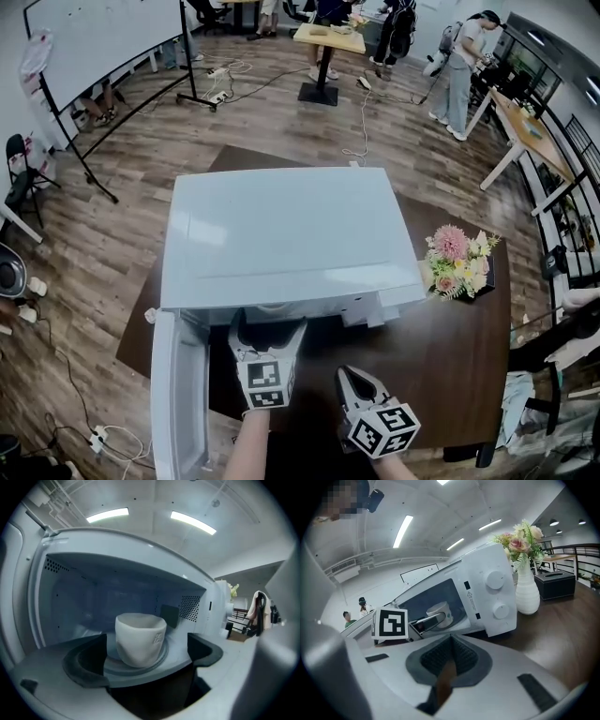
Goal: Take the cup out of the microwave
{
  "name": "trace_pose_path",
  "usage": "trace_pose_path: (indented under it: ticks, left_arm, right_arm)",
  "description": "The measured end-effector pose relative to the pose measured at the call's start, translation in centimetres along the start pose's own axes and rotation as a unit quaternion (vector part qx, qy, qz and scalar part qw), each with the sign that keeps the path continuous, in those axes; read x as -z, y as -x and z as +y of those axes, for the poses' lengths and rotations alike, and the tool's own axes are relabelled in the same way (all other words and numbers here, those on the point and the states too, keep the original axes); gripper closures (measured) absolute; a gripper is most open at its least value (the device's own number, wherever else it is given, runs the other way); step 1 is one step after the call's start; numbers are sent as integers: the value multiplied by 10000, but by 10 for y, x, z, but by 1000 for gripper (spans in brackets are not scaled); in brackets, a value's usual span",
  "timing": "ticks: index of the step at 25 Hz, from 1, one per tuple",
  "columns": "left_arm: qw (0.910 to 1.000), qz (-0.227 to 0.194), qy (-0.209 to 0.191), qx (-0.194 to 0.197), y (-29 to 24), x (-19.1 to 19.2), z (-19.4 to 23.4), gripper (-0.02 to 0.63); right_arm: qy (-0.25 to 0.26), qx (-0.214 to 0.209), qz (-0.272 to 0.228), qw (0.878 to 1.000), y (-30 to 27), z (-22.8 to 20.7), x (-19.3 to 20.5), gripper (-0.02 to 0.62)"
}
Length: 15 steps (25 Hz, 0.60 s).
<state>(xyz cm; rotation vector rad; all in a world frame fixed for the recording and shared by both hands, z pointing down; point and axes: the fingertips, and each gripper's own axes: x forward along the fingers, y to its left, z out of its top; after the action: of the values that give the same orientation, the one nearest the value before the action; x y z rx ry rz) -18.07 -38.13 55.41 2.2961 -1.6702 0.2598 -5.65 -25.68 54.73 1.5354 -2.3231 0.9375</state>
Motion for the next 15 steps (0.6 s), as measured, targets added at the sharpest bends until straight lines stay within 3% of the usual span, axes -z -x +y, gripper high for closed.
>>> trace_pose_path:
  ticks: [8,15]
  left_arm:
    - [9995,69,170,-261,-29,2,13,98]
    - [9992,54,-105,-389,-51,-3,17,98]
  right_arm:
    - [-19,-74,169,9998,-16,-7,1,600]
    - [-44,-98,328,9994,-25,-16,5,600]
